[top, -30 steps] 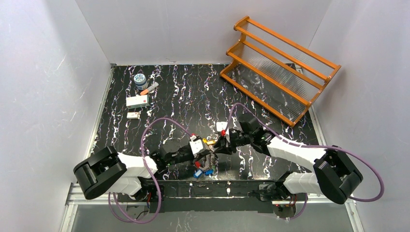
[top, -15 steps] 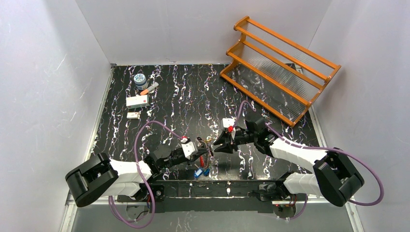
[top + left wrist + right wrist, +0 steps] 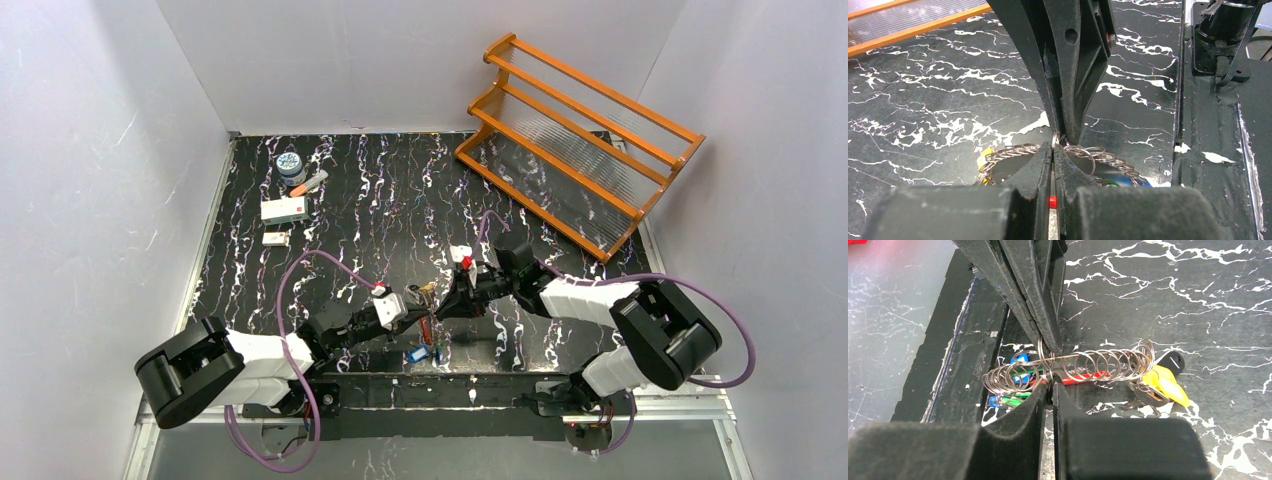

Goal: Put the keys on the keyring

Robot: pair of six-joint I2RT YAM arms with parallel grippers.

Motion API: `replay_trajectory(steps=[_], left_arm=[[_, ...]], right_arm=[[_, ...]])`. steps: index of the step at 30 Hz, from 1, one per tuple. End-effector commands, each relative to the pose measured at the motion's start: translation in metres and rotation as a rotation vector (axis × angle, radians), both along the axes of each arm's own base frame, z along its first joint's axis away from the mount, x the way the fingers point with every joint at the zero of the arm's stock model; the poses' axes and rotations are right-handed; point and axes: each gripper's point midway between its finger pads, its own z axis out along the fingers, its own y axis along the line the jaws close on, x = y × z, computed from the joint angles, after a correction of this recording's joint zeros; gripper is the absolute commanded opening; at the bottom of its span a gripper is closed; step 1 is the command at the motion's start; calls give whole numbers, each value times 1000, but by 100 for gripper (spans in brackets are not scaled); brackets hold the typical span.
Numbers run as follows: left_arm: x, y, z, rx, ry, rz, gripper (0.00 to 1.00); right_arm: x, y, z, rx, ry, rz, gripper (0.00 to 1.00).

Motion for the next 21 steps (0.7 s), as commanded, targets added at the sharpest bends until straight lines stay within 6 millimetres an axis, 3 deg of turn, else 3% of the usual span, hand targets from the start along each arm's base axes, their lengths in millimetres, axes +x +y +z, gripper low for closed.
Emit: replay_trajectory(steps=[1,4,21], left_arm=[[-1,0,19,-66,-46,0,0],[-1,0,20,-67,-46,0,0],[-3,0,22,-81,-49,-10,0]], right_arm=[[7,11,21,73,-33,43,13],[8,13,18,64,-11,42,1],[8,28,-3,9,28,63,1]])
